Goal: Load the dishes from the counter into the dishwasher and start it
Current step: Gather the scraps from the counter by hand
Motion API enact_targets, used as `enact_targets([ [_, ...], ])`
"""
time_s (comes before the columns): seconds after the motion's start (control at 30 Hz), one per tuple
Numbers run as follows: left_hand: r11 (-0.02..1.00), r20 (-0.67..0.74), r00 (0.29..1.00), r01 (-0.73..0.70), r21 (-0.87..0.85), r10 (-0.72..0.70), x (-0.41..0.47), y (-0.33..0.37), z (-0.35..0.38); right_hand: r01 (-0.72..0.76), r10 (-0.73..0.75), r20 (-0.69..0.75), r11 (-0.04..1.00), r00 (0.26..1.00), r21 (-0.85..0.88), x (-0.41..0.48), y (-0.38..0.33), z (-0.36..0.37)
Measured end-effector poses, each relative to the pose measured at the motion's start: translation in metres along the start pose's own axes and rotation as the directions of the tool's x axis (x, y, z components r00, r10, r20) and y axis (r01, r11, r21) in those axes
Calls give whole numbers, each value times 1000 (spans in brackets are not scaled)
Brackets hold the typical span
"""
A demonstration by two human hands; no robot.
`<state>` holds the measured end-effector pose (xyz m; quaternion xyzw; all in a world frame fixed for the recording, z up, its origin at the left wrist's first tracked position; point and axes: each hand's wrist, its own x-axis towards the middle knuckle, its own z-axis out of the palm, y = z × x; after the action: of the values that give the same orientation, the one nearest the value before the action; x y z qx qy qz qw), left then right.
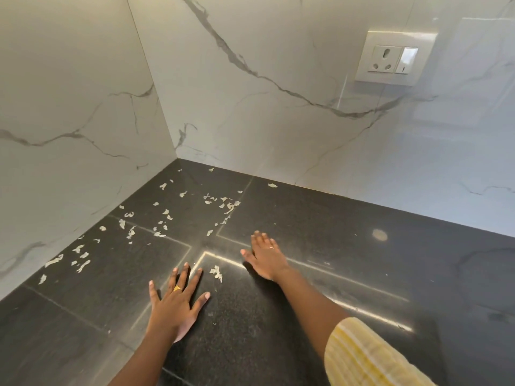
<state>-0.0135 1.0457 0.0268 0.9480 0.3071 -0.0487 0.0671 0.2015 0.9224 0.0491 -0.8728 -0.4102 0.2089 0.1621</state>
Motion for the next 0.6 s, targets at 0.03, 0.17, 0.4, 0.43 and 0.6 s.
enact_targets([
  [0.03,1000,-2,1000,2,-10,-2,0,0,-1,67,-69,25,993,997,97,3,-3,-4],
  [0.17,1000,5,1000,13,-23,-13,0,-1,-3,-42,104,-317,979,943,198,6,53,-35],
  [0.4,999,-4,1000,29,-25,-29,2,0,-3,-676,733,-386,674,560,298,-29,159,-63],
  [0.43,999,-10,999,35,-31,-36,1,0,-3,-686,719,-376,686,585,245,-27,154,-60],
  [0.6,994,-34,993,112,-12,-112,-3,1,-7,-548,507,-328,835,797,-40,7,86,-35],
])
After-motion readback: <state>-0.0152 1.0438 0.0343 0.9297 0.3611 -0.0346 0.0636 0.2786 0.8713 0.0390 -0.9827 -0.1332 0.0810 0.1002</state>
